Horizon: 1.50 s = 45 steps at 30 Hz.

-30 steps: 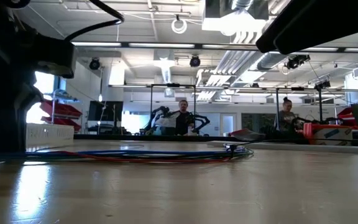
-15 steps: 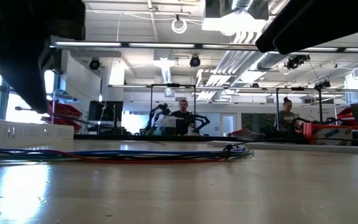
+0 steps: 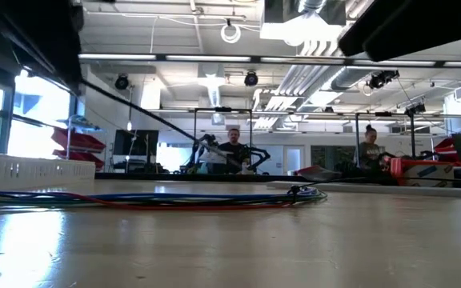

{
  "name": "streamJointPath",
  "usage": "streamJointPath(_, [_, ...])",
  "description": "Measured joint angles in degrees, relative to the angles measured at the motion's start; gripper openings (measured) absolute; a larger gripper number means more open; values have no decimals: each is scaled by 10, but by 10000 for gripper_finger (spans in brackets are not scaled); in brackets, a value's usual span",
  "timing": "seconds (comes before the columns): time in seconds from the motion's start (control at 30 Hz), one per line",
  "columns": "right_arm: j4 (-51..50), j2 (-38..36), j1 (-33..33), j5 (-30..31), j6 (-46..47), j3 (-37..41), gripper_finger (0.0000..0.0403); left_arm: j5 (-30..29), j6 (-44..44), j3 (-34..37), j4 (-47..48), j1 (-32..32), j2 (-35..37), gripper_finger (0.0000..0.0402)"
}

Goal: Ziptie cables
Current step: Wrap the zip tie on the cable

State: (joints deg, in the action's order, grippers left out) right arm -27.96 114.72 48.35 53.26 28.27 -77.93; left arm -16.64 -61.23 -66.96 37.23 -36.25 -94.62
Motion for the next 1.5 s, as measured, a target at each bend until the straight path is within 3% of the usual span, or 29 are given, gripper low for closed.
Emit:
streamJointPath(0.3, [-13,0,10,19,2,0,200,127,-45,-289,284,-34,-134,0])
streamJointPath(0.47, [-11,0,9,19,2,0,200,215,-30,-469,367,-44,-238,0])
streamJointPath(0.67, [-11,0,8,22,2,0,200,277,-12,-683,470,-48,-348,0])
streamJointPath(0.87, [-10,0,8,25,2,0,200,374,-23,-645,428,-49,-336,0])
streamJointPath(1.2, [-7,0,8,38,7,0,200,313,-16,-618,462,-23,-336,0])
streamJointPath(1.5, [-4,0,7,40,18,0,200,323,-16,-551,455,18,-335,0])
